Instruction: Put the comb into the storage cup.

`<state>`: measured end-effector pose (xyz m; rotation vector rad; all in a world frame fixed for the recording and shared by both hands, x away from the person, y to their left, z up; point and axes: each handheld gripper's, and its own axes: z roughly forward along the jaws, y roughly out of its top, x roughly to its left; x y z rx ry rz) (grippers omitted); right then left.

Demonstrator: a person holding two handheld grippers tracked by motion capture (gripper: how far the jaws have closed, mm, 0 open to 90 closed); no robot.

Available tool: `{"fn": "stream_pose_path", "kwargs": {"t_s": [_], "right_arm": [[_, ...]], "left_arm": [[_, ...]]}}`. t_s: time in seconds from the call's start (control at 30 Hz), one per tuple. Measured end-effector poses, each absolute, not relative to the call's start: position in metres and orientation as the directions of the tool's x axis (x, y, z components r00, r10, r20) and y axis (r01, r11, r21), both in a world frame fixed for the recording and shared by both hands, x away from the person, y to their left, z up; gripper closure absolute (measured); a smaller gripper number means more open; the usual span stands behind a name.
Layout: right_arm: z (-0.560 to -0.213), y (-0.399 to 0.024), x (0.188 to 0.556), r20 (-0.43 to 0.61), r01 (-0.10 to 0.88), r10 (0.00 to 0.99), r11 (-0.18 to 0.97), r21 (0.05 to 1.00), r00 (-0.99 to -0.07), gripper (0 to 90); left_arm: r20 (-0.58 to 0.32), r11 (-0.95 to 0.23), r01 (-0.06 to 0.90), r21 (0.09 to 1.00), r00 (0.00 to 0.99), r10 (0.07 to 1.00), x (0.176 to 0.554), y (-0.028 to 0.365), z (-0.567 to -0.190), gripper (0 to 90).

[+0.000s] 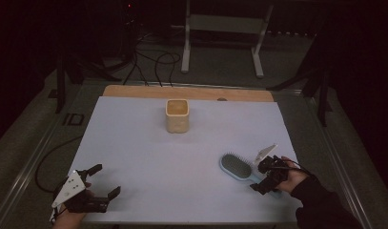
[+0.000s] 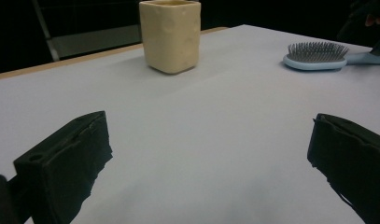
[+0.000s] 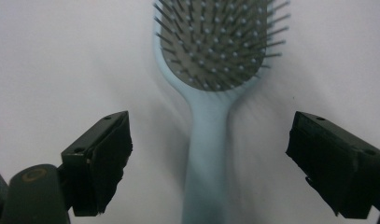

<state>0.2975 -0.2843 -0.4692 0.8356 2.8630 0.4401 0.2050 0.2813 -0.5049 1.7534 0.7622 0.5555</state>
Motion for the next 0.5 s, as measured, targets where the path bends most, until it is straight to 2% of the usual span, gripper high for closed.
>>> {"fn": "stream_pose_path", "kwargs": {"t_s": [0.1,0.13,0.4,0.47,0.5], "right_arm": [[-0.470,-0.284,0.299,-0.059,0.504,0.544,0.808,0.306,-0.837,13.8],[-0.472,-0.283,0.300,-0.042,0.518,0.548,0.810,0.274,-0.835,13.8],[-0.478,-0.279,0.302,-0.030,0.539,0.567,0.796,0.275,-0.823,14.2],[-0.480,-0.277,0.303,-0.032,0.537,0.563,0.802,0.262,-0.826,16.6],[-0.481,-0.276,0.304,-0.031,0.540,0.564,0.803,0.252,-0.825,23.0]], "left_arm": [[-0.003,-0.202,0.220,0.954,0.684,0.730,0.205,0.281,-0.505,0.0],[-0.006,-0.199,0.220,0.955,0.685,0.729,0.205,0.281,-0.505,0.0],[-0.008,-0.196,0.220,0.955,0.685,0.729,0.205,0.282,-0.505,0.0],[-0.009,-0.197,0.221,0.955,0.685,0.728,0.205,0.282,-0.505,0.0],[-0.008,-0.198,0.221,0.955,0.686,0.728,0.205,0.282,-0.505,0.0]]}}
